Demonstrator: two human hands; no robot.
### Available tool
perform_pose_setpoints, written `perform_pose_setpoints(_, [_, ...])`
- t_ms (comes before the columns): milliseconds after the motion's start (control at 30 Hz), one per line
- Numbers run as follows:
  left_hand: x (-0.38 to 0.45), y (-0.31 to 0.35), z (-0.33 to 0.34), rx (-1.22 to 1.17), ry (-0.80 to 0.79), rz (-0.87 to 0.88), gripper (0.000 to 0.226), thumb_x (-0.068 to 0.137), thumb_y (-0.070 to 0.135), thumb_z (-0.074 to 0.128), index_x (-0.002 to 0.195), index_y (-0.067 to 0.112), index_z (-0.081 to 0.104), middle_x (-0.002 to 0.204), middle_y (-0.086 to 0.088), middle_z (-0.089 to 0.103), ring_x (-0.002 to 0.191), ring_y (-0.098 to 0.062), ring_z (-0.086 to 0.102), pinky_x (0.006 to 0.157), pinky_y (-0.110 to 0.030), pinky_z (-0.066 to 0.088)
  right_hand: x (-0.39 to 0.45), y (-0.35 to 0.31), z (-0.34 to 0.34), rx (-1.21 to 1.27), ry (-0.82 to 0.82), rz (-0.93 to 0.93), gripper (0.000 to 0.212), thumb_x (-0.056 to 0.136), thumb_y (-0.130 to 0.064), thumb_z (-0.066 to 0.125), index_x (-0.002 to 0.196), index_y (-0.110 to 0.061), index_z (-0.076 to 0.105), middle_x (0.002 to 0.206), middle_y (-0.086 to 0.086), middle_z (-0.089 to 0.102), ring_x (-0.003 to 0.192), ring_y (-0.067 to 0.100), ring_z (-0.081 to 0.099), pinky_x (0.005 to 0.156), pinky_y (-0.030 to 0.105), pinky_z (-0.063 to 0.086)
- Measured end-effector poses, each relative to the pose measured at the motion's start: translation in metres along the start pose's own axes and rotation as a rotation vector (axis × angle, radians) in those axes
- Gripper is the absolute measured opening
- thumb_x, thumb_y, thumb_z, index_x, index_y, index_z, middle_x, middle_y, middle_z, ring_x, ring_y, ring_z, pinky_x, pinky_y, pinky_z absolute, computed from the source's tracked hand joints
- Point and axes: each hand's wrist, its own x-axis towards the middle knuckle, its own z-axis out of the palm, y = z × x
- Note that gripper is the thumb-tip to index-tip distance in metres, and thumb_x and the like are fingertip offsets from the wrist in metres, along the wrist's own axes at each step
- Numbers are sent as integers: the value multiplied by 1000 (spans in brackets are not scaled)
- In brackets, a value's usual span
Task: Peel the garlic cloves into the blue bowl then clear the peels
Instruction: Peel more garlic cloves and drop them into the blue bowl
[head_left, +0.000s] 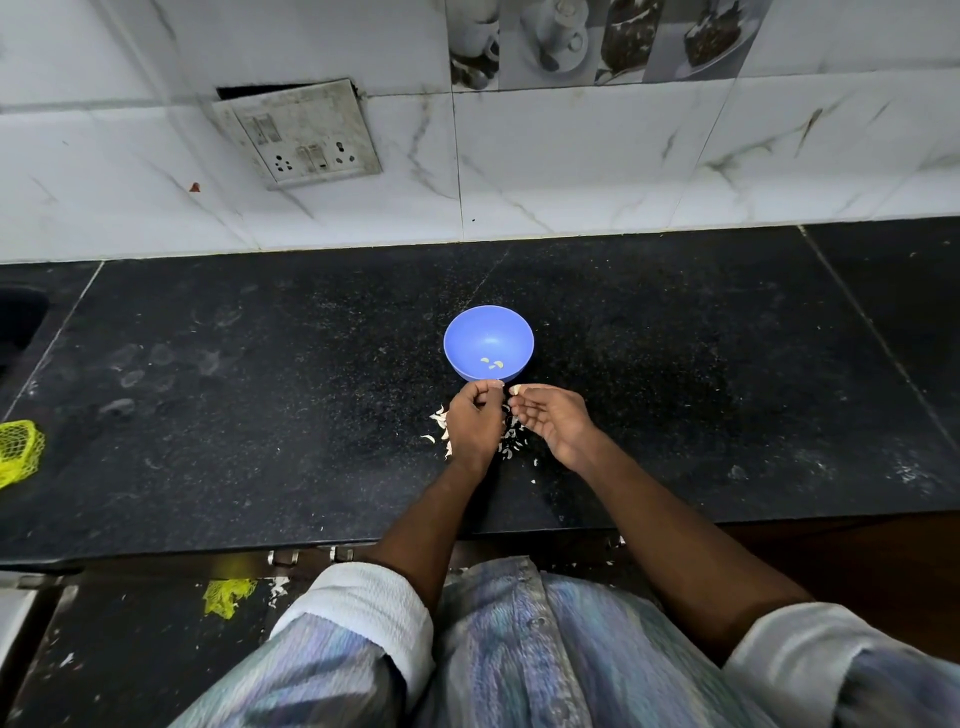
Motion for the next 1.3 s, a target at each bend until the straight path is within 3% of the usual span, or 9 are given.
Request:
perform_pose_setpoints(200, [-2, 2, -3, 159, 22, 122, 4, 88, 19, 79, 87, 21, 83, 77, 10, 78, 69, -3, 72, 72, -25, 59, -3, 1, -10, -314, -3, -167, 11, 96, -3, 65, 101, 1, 73, 84, 18, 77, 72, 19, 74, 63, 24, 58])
perform_pose_setpoints(367, [-4, 0, -4, 266, -8, 198, 5, 89, 25, 80, 88, 23, 84, 74, 12, 77, 69, -2, 73, 70, -32, 62, 0, 3, -12, -510, 25, -333, 8, 93, -3, 70, 91, -3, 78, 75, 16, 76, 65, 20, 71, 66, 29, 61])
perform_pose_setpoints(467, [-4, 2, -4, 290, -11, 214, 6, 89, 25, 79, 87, 23, 84, 74, 12, 77, 69, -1, 72, 71, -32, 62, -1, 3, -12, -581, 43, -404, 16, 89, 1, 72, 86, -13, 80, 73, 9, 77, 64, 15, 71, 66, 26, 60])
perform_pose_setpoints(667, [-5, 6, -3, 278, 10, 210, 7, 88, 21, 78, 86, 21, 85, 73, 10, 77, 68, -2, 72, 70, -30, 60, 2, 5, -17, -701, 38, -527, 18, 86, 1, 75, 93, -14, 82, 82, -2, 79, 79, 13, 76, 78, 30, 62])
perform_pose_setpoints(967, [0, 1, -3, 183, -39, 131, 18, 86, 18, 78, 69, 13, 80, 54, 8, 66, 51, -1, 54, 56, -26, 46, 9, 5, -19, -1009, 62, -701, 20, 84, 3, 75, 89, -16, 81, 85, -5, 72, 79, 6, 70, 76, 34, 60])
perform_pose_setpoints(1133, [1, 0, -3, 130, -64, 70, 14, 84, 17, 78, 71, 14, 82, 57, 4, 70, 53, -6, 55, 58, -26, 46, 11, 6, -20, -1069, 51, -699, 23, 84, 4, 73, 87, -16, 81, 84, -8, 70, 79, 8, 68, 76, 39, 59])
perform_pose_setpoints(1300, [-3, 2, -3, 115, -67, 68, 20, 81, 17, 80, 61, 12, 77, 54, -2, 67, 51, -6, 49, 54, -24, 41, 11, 8, -21, -1082, 48, -718, 19, 84, 2, 74, 88, -15, 81, 84, -6, 70, 79, 11, 68, 75, 39, 58])
